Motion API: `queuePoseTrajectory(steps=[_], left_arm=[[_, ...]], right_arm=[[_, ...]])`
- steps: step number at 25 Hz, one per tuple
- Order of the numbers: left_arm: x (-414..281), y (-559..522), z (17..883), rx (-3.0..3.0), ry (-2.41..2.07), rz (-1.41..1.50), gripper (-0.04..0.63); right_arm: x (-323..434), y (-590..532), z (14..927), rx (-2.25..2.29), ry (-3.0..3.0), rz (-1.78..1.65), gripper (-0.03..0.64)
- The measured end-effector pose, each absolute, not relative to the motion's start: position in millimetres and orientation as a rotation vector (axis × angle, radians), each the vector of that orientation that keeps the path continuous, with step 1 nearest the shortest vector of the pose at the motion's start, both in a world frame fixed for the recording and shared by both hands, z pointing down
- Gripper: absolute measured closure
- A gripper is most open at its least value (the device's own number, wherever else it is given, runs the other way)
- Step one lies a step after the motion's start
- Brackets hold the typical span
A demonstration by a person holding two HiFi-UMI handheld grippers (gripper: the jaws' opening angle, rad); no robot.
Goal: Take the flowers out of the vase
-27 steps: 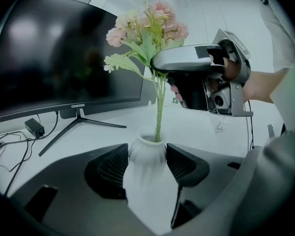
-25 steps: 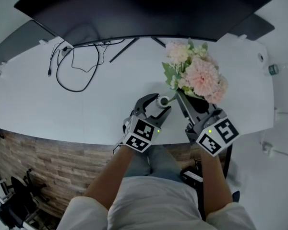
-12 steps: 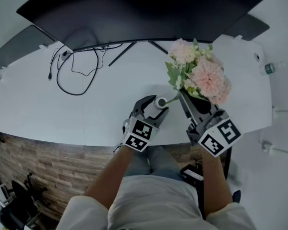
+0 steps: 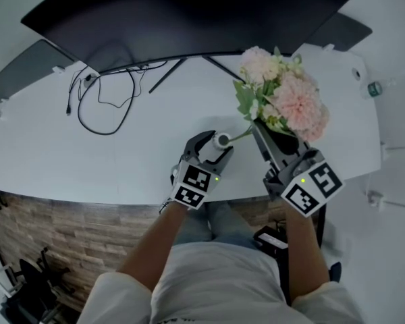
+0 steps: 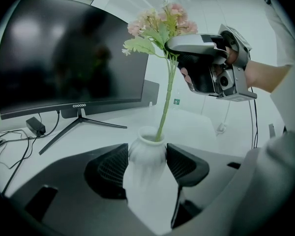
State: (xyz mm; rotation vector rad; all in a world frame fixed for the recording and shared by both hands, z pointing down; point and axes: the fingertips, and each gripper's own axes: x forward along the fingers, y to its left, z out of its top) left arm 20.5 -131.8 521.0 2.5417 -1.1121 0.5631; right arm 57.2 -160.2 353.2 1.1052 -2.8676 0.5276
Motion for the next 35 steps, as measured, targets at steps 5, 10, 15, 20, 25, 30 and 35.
queuePoseTrajectory(steps=[5, 10, 15, 20, 25, 30, 35], left_arm=[[21.9, -132.1, 520.4, 2.542, -1.114, 0.570, 0.348], [23.7, -129.2, 520.1, 2.544, -1.119, 0.574, 0.348], [30.7, -123.2, 519.8, 2.547, -1.124, 0.594, 0.347], [25.3, -128.8, 520.2, 2.537, -1.119, 0.619, 0.343], [18.4, -130.1, 513.7, 2.517, -1.140, 0.614, 0.316], [15.2, -128.3, 501.4, 2.519, -1.156, 0.595, 0.304], [12.3, -124.6, 486.1, 2.513, -1.151, 0.568, 0.304]], right_arm=[[64.1, -158.6, 342.3, 1.123, -2.888, 0.524, 0.548], [75.5, -153.1, 337.3, 1.141, -2.882, 0.492, 0.548], [94.2, -139.2, 341.0, 1.160, -2.868, 0.491, 0.548], [99.5, -137.3, 343.5, 1.169, -2.838, 0.490, 0.548], [104.6, -134.1, 347.2, 1.186, -2.822, 0.496, 0.548], [106.3, -132.6, 349.9, 1.187, -2.808, 0.494, 0.548], [105.4, -130.9, 350.0, 1.169, -2.806, 0.500, 0.548]])
